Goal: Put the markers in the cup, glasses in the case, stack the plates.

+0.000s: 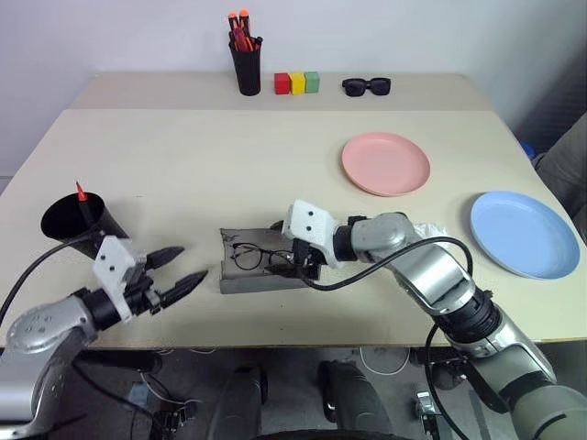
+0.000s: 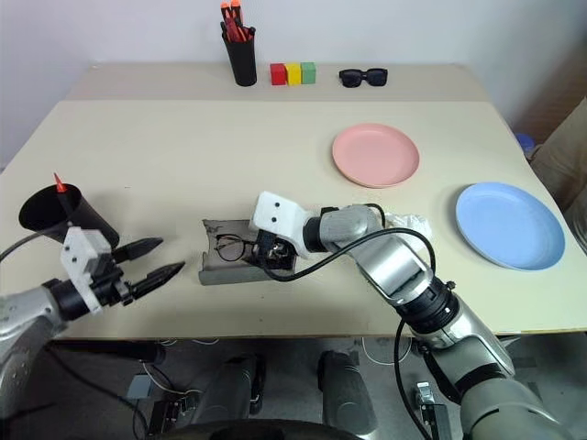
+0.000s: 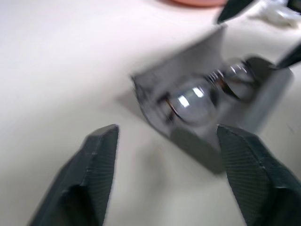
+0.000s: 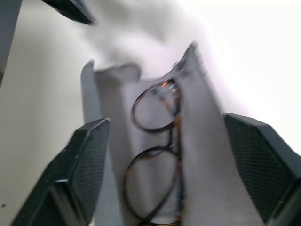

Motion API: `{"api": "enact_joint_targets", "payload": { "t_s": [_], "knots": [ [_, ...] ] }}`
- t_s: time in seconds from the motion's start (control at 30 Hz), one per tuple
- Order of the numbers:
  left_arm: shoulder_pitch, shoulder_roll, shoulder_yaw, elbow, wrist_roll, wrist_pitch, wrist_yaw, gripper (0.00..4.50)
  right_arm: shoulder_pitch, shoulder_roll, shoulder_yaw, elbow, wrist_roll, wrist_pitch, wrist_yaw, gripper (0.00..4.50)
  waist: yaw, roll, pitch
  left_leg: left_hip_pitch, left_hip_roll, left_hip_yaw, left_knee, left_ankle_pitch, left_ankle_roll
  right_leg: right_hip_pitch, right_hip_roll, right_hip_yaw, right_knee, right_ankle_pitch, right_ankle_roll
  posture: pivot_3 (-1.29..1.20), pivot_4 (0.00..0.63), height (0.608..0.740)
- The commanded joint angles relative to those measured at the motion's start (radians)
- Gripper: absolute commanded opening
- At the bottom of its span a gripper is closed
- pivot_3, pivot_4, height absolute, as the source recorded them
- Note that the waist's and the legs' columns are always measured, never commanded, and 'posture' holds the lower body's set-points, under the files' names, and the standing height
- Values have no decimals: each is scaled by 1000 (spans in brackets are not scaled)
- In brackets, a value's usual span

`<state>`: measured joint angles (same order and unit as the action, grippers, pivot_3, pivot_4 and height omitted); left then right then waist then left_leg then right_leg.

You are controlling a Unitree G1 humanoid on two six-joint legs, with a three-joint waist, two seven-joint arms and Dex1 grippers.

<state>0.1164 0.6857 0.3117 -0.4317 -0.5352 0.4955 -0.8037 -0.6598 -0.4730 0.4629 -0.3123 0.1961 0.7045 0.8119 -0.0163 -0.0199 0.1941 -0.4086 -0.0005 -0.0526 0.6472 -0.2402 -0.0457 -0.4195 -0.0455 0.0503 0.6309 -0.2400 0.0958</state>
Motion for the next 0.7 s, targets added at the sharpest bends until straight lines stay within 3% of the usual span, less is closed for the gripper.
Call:
{"api": "enact_joint_targets", "payload": {
  "t_s": [0.03,0.1,0.43,0.7],
  "knots": [
    [-143,-21,-87,-2,-9,91,76,1559,22,-16,-71,-51,18,-27,2,4007,0,0,0,0,0,0,0,0,0,0,0,0,0,0,0,0,150,740],
    [-264,-45,-147,14,16,132,130,577,55,-44,-111,-78,26,-33,4,4007,4,0,0,0,-1,-1,0,0,0,0,0,0,1,2,3,0,150,740],
    [-690,-76,-394,270,121,302,148,577,264,-162,-275,-249,72,-2,-13,4007,-1,0,0,0,-1,-3,0,0,0,1,2,-1,2,2,4,0,150,740],
    [-791,-54,-514,469,149,296,-56,577,424,-212,-416,-368,140,8,-33,4007,-2,-1,0,0,-2,-2,0,0,0,1,1,-1,1,2,5,0,150,740]
  ]
}}
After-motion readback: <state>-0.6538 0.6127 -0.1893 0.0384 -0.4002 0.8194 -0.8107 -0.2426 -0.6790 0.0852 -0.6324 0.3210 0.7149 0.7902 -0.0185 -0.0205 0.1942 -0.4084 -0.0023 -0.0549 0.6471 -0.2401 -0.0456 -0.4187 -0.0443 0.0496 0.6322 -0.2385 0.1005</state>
